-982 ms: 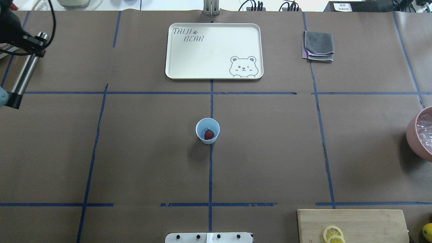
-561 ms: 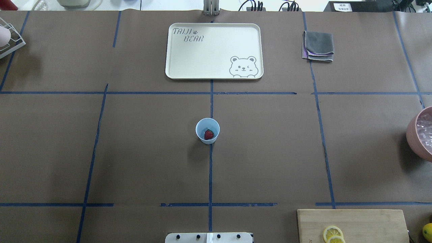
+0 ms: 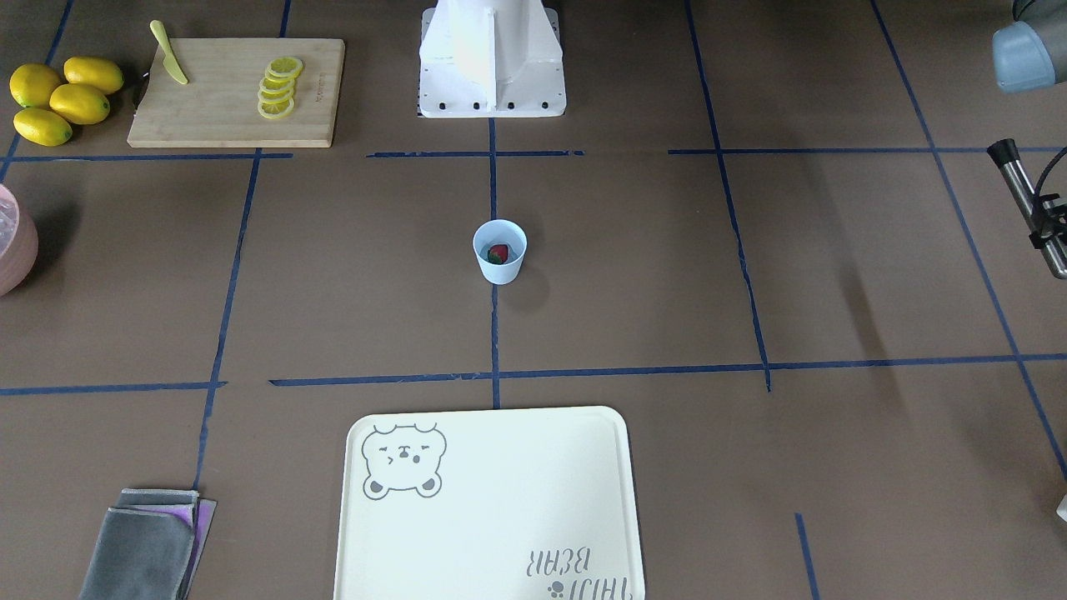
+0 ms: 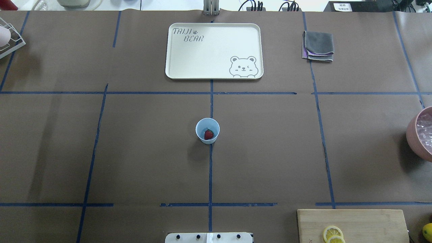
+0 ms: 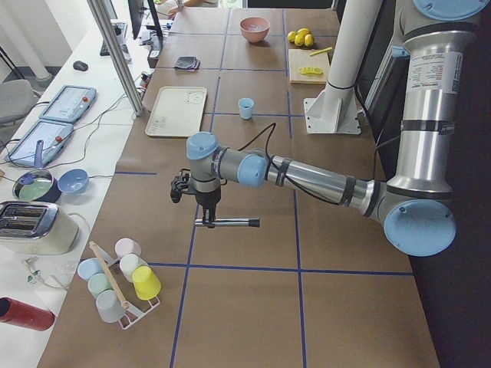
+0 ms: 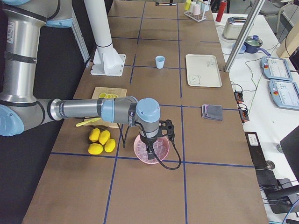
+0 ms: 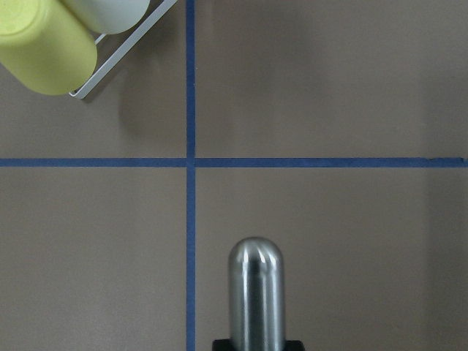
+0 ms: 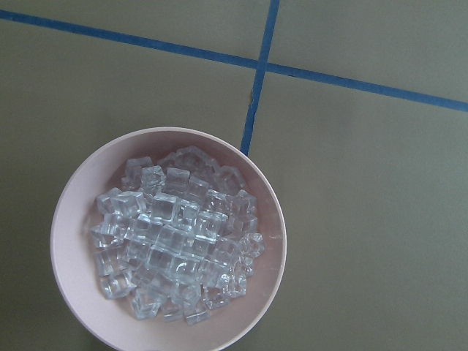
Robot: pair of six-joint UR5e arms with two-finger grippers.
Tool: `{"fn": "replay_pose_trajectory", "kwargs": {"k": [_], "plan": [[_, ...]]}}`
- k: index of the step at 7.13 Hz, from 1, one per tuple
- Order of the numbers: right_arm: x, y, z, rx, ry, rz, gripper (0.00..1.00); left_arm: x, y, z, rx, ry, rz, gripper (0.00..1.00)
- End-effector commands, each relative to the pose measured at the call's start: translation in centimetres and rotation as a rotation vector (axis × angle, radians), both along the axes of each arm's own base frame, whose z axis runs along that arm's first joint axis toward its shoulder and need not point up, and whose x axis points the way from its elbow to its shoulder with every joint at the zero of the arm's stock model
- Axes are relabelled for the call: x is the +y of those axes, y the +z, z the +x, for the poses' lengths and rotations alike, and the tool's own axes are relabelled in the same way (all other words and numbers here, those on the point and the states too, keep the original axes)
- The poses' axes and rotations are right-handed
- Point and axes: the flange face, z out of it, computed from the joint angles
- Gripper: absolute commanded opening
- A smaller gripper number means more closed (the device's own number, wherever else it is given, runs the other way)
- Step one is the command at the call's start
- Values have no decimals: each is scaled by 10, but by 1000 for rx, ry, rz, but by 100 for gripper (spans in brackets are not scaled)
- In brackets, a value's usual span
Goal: Mash ice and strawberries in cup
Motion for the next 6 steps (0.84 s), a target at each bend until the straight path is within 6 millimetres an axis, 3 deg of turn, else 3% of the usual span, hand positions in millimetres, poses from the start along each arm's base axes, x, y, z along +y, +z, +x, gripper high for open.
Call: {"fn": "replay_pose_trajectory", "kwargs": {"k": [1, 3, 6], "plan": [[0, -2, 0, 0, 1, 2, 99, -7, 52, 7, 29, -26, 13, 1], [1, -1, 0, 0, 1, 1, 99, -3, 73, 51, 70, 6, 20, 1], [1, -1, 0, 0, 1, 2, 99, 7, 74, 93, 71, 90, 28, 1]]}}
